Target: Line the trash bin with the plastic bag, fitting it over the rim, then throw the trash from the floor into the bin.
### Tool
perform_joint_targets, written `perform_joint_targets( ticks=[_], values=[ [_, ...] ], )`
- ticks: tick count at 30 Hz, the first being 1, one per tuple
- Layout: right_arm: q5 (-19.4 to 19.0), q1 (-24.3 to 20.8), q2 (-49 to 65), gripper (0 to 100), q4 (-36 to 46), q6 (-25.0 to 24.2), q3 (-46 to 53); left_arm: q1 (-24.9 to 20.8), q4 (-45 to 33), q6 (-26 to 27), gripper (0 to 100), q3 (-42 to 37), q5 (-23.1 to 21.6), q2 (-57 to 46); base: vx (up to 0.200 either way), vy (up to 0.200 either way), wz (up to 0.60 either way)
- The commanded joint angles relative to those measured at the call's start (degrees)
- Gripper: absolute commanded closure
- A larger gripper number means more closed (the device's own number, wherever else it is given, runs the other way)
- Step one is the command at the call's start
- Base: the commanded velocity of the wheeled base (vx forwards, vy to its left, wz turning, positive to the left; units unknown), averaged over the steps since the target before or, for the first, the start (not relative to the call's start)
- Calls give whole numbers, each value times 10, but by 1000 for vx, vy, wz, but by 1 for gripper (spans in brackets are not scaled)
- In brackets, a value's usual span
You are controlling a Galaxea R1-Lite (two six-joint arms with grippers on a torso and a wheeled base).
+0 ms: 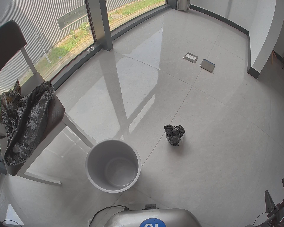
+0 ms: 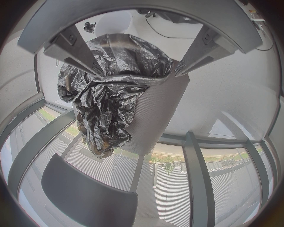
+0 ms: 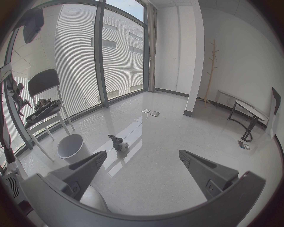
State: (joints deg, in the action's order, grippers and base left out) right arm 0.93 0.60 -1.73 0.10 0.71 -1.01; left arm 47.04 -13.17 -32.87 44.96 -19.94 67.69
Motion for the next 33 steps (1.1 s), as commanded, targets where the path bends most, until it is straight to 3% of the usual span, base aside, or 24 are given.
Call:
perform_joint_targets(
  ticks=[1, 3, 16, 27, 33],
  values=[
    [0, -1, 0, 0, 0, 0, 9, 1, -62, 18, 0, 29, 2, -10, 0, 0, 0],
    [0, -1, 0, 0, 0, 0, 10, 3, -94, 39, 0, 35, 6, -5, 0, 0, 0],
    [0, 0, 0, 0, 0, 0, 9, 45, -82, 63, 0, 26, 7, 60, 0, 0, 0],
    [0, 0, 0, 0, 0, 0, 9, 41, -63, 66, 0, -20, 3, 75, 0, 0, 0],
    [0, -1, 0, 0, 0, 0, 9, 40, -30, 94, 0, -44, 2, 86, 0, 0, 0]
  ],
)
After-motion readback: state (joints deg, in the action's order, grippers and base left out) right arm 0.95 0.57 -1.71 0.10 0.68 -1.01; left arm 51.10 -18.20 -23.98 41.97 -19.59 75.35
